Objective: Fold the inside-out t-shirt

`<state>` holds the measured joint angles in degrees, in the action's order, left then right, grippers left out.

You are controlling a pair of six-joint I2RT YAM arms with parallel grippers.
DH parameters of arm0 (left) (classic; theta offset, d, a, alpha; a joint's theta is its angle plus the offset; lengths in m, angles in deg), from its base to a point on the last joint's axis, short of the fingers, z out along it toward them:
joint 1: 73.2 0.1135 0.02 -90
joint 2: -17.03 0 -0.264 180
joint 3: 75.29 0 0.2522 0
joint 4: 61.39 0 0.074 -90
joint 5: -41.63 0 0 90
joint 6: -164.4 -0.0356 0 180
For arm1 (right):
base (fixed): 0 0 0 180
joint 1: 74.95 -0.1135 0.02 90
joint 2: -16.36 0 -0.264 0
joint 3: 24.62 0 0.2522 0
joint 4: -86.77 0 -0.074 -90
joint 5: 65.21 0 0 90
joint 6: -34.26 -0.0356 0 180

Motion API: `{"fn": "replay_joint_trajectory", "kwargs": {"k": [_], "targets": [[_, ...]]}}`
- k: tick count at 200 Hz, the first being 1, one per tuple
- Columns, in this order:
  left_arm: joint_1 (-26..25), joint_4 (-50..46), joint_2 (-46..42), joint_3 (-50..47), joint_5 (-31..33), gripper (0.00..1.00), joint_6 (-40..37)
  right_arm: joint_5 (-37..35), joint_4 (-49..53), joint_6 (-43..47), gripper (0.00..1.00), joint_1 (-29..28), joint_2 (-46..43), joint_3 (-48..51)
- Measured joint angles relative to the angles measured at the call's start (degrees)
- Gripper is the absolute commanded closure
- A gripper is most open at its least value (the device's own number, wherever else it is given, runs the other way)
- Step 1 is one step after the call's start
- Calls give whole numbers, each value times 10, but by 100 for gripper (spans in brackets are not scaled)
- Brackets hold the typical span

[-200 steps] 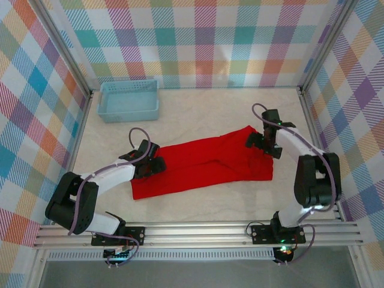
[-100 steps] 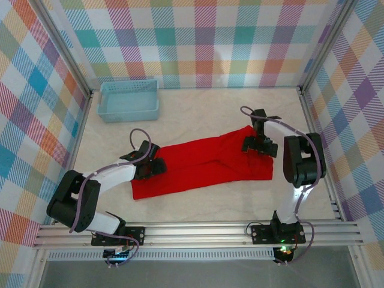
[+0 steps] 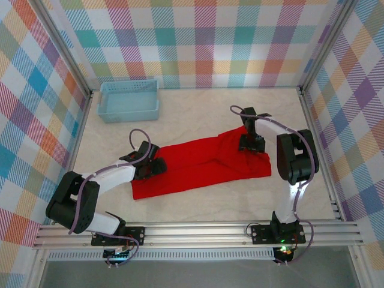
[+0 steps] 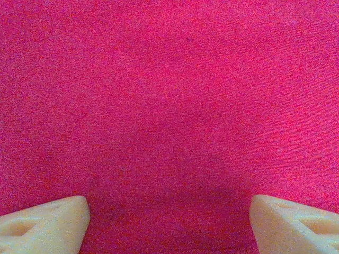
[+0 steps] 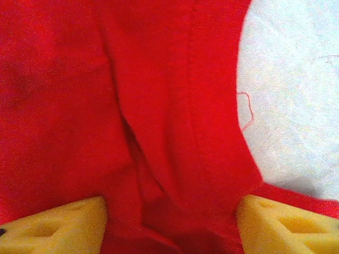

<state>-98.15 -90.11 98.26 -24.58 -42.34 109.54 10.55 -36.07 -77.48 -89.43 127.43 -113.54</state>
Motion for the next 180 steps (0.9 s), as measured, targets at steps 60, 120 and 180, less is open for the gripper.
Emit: {"fn": "replay_joint_trajectory", "kwargs": {"k": [60,120,180], "targets": [[0,1,-1,0,0,19,2,12,-31,-2,86,-5,-14,27],[-6,-2,-11,-1,-18,15,2,-17,-19,-14,100,13,-66,73],[-31,-76,-123,17,-8,11,1,-103,64,-13,100,32,-139,46]]}}
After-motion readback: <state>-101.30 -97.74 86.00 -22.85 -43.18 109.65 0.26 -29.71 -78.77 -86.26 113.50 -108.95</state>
